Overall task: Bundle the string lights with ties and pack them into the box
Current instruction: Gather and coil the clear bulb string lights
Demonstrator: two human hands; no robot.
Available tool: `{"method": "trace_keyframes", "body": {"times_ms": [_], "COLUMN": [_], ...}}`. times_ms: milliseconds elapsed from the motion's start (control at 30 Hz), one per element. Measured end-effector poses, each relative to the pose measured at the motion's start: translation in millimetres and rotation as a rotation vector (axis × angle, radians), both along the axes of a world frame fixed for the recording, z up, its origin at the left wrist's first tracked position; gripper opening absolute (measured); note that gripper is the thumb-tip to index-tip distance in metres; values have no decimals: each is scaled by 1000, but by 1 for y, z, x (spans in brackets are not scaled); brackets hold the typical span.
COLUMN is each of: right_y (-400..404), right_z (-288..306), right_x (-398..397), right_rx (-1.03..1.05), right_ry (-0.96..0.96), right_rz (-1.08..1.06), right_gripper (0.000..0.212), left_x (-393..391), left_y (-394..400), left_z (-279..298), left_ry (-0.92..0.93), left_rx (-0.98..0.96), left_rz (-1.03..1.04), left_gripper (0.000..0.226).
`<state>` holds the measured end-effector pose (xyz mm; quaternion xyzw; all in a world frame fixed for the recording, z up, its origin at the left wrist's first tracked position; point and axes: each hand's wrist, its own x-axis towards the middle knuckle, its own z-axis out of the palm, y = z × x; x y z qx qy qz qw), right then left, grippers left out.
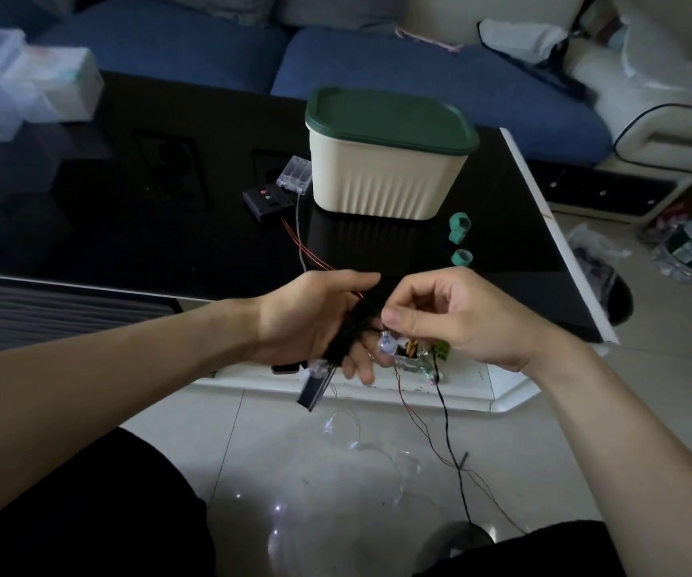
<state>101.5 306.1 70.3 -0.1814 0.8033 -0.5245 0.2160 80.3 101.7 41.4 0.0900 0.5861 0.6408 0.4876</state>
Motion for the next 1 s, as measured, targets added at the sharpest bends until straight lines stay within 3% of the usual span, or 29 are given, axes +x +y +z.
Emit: {"method": "trace_keyframes", "body": {"times_ms": [67, 167, 267, 467, 567, 733, 1000], "right_y": [-5, -11, -13, -4, 1, 6, -11], "right_z": [0, -3, -7, -13, -18, -20, -26], "right_x": [2, 5, 4, -5, -9, -10, -6], "right_rx": [-14, 17, 47, 155, 125, -110, -228], "right_ry": [20, 18, 87, 164, 61, -173, -201], "right_rz": [39, 93, -23, -207, -204, -144, -121], "right_gripper": [21, 14, 16, 24, 16, 13, 23], "left_x": [-1, 1, 3, 2, 1, 3, 1], "left_y": [3, 6, 8, 3, 1, 0, 0], "left_z": [-4, -2, -1, -4, -1, 6, 12], "left_ry": [-79, -157, -190, -39, 22, 43, -74], "left_rx": [59, 119, 151, 95, 55, 34, 155], "left_rz": [-18, -35, -38, -86, -104, 33, 258], "left_gripper": [80, 88, 93, 79, 53, 34, 54]}}
